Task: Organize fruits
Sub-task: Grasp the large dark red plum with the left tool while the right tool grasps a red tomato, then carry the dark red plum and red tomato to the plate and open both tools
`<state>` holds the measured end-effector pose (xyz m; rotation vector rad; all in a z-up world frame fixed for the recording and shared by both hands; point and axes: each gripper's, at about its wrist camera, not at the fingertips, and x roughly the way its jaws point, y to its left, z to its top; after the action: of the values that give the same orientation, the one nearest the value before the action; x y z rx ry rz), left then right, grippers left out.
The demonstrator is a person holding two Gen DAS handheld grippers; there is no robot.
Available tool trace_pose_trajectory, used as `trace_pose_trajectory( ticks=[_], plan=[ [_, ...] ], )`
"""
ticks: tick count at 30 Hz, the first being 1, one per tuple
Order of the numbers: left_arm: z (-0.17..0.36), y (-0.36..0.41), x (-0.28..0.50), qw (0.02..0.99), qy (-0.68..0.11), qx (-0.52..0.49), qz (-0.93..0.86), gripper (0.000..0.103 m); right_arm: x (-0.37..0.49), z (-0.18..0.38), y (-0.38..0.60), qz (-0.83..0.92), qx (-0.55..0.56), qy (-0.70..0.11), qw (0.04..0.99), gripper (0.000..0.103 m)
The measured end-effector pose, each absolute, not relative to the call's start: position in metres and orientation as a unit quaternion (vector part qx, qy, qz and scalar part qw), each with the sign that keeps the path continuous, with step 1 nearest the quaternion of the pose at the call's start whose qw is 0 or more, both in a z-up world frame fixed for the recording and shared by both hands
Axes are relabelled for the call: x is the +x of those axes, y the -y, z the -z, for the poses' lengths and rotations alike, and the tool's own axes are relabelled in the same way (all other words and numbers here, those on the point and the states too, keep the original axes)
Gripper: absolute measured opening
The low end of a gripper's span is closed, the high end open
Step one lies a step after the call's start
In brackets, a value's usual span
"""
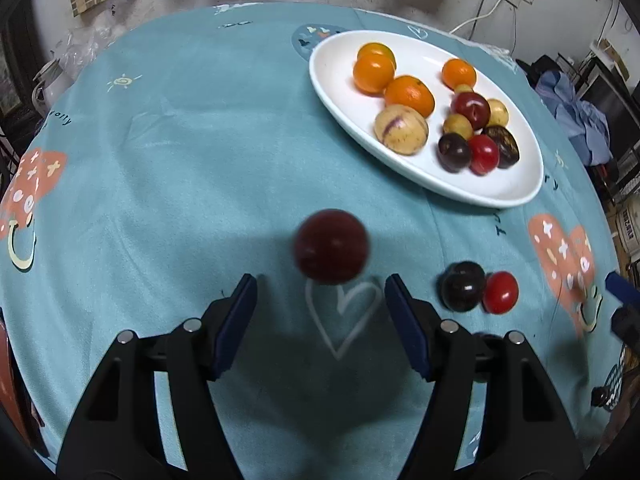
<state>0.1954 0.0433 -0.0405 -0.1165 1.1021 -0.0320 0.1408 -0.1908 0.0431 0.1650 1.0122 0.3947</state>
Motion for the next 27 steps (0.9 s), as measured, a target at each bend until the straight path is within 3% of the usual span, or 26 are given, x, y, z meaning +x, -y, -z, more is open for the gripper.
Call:
trace_pose_trajectory(
  ticks=[3,11,13,17,20,23,27],
  plan=[
    [0.039,-0.045,0.202,0.853,-0.518,-0.063,0.017,0.067,0.141,-0.04,0.184,-0.194,0.071,-0.485,0.85,0.082],
    [0.046,-0.055,0.219,0.847,-0.52,-0.1,0.039,0.041,0.143,-0.034,0.177,-0.203,0.069,-0.489,0.846,0.082],
    [0.046,-0.051,0.216,0.85,-0.518,-0.087,0.038,0.041,0.146,-0.032,0.167,-0.211,0.05,-0.488,0.845,0.082],
    [0.046,-0.049,0.206,0.85,-0.518,-0.083,0.039,0.041,0.158,-0.019,0.138,-0.244,0.015,-0.504,0.829,0.053],
    [0.047,-0.051,0.202,0.848,-0.52,-0.089,0.039,0.041,0.166,-0.011,0.125,-0.254,0.005,-0.509,0.822,0.051],
    [0.048,-0.052,0.2,0.848,-0.52,-0.093,0.037,0.041,0.175,-0.003,0.117,-0.258,-0.002,-0.52,0.815,0.041],
    [0.048,-0.052,0.198,0.848,-0.52,-0.095,0.037,0.041,0.183,0.006,0.118,-0.243,-0.013,-0.527,0.814,0.04]
  ],
)
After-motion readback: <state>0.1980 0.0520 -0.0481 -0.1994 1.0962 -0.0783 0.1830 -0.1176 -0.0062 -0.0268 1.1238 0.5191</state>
